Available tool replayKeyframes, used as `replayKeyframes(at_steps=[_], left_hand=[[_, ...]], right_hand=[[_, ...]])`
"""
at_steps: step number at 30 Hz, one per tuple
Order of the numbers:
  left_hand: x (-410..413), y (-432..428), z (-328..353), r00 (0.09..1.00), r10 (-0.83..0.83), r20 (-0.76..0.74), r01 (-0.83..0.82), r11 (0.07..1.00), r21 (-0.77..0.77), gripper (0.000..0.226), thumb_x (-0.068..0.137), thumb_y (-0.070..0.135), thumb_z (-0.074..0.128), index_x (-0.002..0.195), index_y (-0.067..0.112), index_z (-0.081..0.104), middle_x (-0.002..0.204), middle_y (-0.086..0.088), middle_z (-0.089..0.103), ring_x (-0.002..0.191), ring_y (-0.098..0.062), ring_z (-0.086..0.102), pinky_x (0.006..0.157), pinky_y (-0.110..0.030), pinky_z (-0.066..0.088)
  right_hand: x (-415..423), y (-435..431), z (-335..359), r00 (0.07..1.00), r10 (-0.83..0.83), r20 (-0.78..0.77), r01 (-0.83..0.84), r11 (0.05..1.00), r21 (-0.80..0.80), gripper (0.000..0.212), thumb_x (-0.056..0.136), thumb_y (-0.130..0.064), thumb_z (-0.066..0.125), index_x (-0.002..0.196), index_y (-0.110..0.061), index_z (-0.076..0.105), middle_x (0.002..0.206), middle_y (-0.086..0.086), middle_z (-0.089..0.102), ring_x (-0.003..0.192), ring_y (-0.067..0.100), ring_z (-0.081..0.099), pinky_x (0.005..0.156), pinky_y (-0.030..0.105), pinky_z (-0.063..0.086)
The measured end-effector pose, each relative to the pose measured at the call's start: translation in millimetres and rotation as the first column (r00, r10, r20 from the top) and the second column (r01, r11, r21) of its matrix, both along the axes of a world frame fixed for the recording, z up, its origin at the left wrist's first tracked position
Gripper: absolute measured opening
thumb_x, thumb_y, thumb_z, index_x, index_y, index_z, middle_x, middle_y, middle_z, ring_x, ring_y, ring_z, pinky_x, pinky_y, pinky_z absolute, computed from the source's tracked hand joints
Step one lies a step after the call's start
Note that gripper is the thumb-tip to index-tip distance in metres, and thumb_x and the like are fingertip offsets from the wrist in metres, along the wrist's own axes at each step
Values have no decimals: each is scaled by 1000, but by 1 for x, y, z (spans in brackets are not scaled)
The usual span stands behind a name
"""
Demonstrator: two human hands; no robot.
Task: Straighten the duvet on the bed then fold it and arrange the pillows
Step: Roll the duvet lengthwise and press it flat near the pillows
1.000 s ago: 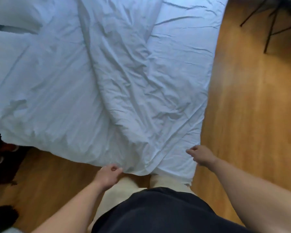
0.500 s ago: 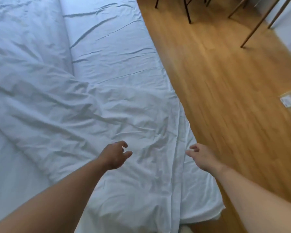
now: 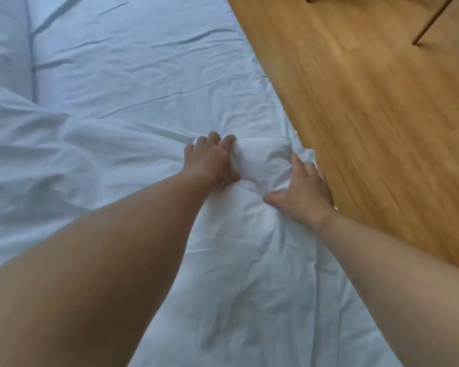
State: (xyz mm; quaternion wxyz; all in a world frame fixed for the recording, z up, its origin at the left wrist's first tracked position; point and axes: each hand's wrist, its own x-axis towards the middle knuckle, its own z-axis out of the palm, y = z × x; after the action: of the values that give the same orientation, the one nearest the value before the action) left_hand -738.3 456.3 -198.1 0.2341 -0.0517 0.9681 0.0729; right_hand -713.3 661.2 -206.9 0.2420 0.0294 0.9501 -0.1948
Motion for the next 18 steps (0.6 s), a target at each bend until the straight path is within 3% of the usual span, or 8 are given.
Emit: replayKeyframes(at_steps=[2,4,6,7,10,14,16,18], left_hand=[[10,0,2,999,13,-33,-15,999,-52,64,81,55,67,133,26,44,131,-6,55,127,-31,48,99,-48,37],[21,-4,13,999,-30,-15,29,997,-67,42,83,56,64,113,31,50,121,-1,63,121,-29,53,89,-46,37],[39,-7,28,997,-75,-20,74,996,-51,26,82,54,63,95,36,51,115,3,65,115,-27,55,82,-43,32],[53,-8,37,996,-84,-24,83,996,-32,23,81,54,63,94,37,54,114,4,64,114,-27,55,81,-41,30],[111,-14,64,999,-25,-23,25,1000,18,25,81,52,63,100,36,63,112,4,60,111,-27,52,82,-40,31],[224,-24,107,978,146,-152,-128,984,122,22,70,44,70,88,31,66,96,7,61,94,-28,56,80,-38,39],[283,-29,133,943,243,-227,-208,964,166,21,64,36,72,82,30,64,87,9,58,84,-26,57,76,-38,44],[337,-33,157,911,328,-251,-287,939,188,25,64,28,73,86,32,62,91,11,55,87,-24,56,75,-39,48]], right_hand=[[9,0,-2,1000,-3,-17,2,999,-37,106,73,-49,78,157,-22,18,145,9,47,132,33,46,104,42,45],[19,-1,4,1000,30,-3,-31,996,-87,83,77,-43,76,148,-26,36,124,8,63,114,35,61,89,42,52],[36,-1,19,994,110,10,-109,990,-86,36,79,-42,71,111,-28,61,101,5,71,98,32,66,75,38,53],[47,0,29,989,143,28,-140,986,-92,23,79,-45,70,92,-28,61,92,2,71,92,29,67,69,35,50],[87,4,63,973,219,66,-209,968,-141,27,73,-53,73,79,-29,63,87,-8,63,88,19,61,71,33,44],[153,-8,123,934,351,64,-321,905,-279,52,63,-56,84,104,-32,64,118,-21,51,104,5,50,92,32,45],[183,-20,152,914,382,135,-296,857,-422,58,66,-50,86,114,-38,57,109,-21,64,95,4,61,81,24,50],[214,-37,170,879,446,169,-328,822,-465,47,77,-36,79,117,-47,58,98,-26,69,88,-3,63,75,14,49]])
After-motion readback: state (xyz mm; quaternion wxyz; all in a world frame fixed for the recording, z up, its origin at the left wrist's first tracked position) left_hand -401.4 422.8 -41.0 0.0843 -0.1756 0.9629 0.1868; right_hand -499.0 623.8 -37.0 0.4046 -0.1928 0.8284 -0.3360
